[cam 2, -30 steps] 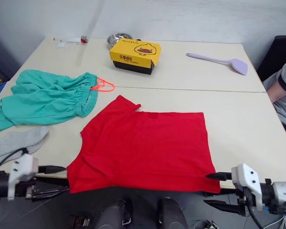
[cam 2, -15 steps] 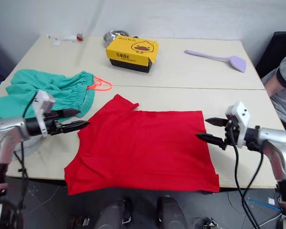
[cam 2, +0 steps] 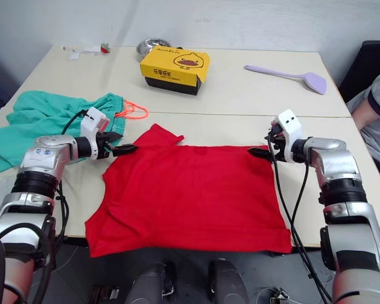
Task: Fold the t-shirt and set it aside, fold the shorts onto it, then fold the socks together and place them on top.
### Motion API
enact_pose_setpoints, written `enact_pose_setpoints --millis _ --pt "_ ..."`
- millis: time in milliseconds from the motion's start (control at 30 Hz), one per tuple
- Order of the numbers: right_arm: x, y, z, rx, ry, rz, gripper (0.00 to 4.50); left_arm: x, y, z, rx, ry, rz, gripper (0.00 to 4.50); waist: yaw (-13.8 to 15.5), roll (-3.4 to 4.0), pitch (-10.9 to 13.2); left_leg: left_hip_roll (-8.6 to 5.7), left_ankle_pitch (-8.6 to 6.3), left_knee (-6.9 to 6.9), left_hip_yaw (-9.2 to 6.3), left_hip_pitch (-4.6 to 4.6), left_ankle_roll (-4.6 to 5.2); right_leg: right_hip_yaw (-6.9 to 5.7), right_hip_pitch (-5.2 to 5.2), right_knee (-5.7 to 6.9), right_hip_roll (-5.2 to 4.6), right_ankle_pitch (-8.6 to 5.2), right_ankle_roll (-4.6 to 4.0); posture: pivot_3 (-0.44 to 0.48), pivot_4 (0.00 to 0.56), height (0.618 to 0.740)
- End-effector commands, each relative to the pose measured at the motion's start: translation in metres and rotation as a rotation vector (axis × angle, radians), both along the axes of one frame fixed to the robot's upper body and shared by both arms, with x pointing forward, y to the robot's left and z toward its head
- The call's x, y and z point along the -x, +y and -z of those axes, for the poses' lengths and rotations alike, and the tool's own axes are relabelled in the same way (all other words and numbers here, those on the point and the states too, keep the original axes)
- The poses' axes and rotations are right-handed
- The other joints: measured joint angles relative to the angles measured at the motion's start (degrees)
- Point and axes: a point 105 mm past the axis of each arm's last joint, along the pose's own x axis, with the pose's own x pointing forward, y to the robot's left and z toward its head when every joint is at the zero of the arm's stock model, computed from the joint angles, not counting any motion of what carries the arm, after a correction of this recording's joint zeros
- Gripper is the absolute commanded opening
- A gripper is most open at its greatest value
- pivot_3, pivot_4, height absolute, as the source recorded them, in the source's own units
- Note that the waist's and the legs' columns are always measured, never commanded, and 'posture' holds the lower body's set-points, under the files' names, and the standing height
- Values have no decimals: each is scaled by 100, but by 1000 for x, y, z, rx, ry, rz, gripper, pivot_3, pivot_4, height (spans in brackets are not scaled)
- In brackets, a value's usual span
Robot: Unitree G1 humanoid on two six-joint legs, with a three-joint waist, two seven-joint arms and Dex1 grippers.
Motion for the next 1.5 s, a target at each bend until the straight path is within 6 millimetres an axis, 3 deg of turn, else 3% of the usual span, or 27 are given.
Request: enact_pose_setpoints --millis 33,233,300,433,700,733,1067,1500 --pt "-9 -4 -6 30 -18 33 4500 -4 -4 -4 -18 -13 19 4468 -5 0 0 1 0 2 0 0 0 0 0 2 0 0 0 0 150 740" --pt "-8 -6 5 32 59 27 4500 -4 -9 2 -10 2 44 4468 -6 0 0 0 0 26 1 2 0 3 0 35 -4 0 0 0 150 740" --pt "-7 -5 5 22 69 17 4133 -3 -10 4 -7 9 50 4075 -8 0 0 0 0 34 1 3 1 3 0 45 -5 0 0 0 150 740" --pt "-6 -4 8 19 78 3 2914 -3 -10 7 -18 18 53 2939 -14 0 0 0 0 49 -1 4 1 2 0 64 -7 0 0 0 150 740" --pt "-5 -9 8 28 49 -9 64 -2 -13 16 -26 21 67 367 -25 0 0 0 -2 70 -3 4 2 2 0 82 -10 0 0 0 150 740" --pt "-5 -9 7 29 42 -12 0 -2 -13 16 -24 16 72 24 -25 0 0 0 -2 72 -3 4 3 2 1 84 -11 0 0 0 150 740" --pt "-2 -16 -13 9 -66 -33 0 4 -10 -16 52 -186 137 24 -43 0 1 0 -3 70 -6 2 3 0 0 84 -12 0 0 0 150 740" --pt "27 -31 -15 -15 -86 -89 0 31 -8 -18 35 -275 215 24 -53 2 2 1 -4 66 -10 1 4 0 0 80 -13 0 0 0 150 740"
